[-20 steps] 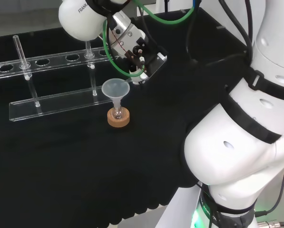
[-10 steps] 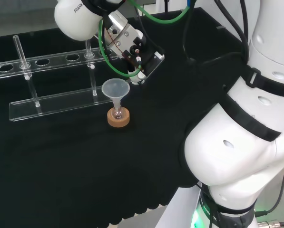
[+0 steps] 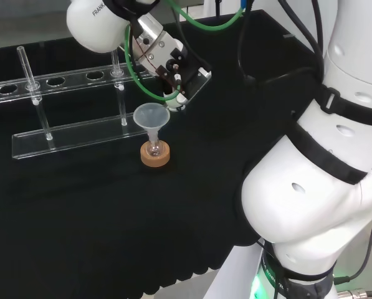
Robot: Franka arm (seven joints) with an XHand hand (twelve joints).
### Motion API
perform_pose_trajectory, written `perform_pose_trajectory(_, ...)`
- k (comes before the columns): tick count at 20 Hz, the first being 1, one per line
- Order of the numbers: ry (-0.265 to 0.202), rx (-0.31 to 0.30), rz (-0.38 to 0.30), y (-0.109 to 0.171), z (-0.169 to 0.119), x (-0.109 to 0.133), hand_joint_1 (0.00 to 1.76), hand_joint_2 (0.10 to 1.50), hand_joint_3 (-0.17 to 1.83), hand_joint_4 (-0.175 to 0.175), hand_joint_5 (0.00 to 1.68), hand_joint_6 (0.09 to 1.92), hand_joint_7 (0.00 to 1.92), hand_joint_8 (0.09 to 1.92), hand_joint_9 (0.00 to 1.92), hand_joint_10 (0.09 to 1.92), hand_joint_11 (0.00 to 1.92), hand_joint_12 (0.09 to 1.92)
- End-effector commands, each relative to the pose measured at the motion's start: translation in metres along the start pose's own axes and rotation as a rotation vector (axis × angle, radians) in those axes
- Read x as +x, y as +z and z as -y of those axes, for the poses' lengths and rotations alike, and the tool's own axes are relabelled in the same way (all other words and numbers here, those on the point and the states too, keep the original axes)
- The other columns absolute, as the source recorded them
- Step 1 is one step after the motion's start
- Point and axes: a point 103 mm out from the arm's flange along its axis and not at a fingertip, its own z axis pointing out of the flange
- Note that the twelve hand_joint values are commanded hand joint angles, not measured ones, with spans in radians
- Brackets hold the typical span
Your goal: Pour all the NaCl from the weighing funnel into the round-bottom flask.
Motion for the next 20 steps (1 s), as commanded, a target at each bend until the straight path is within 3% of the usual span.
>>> perform_pose_trajectory(1, 0.038, 0.018, 0.074, 0.000, -0.005, -0.005, 1.10, 0.74, 0.58, 0.175, 1.18, 0.80, 0.52, 0.65, 0.88, 0.37, 0.74, 1.11)
perform_pose_trajectory(10, 0.046, 0.026, 0.091, -0.008, -0.003, 0.000, 1.10, 0.73, 0.58, 0.175, 1.19, 0.80, 0.52, 0.65, 0.88, 0.37, 0.74, 1.11)
perform_pose_trajectory(20, 0.035, 0.020, 0.042, 0.004, -0.004, -0.009, 1.10, 0.73, 0.59, 0.175, 1.19, 0.79, 0.52, 0.65, 0.88, 0.37, 0.74, 1.11)
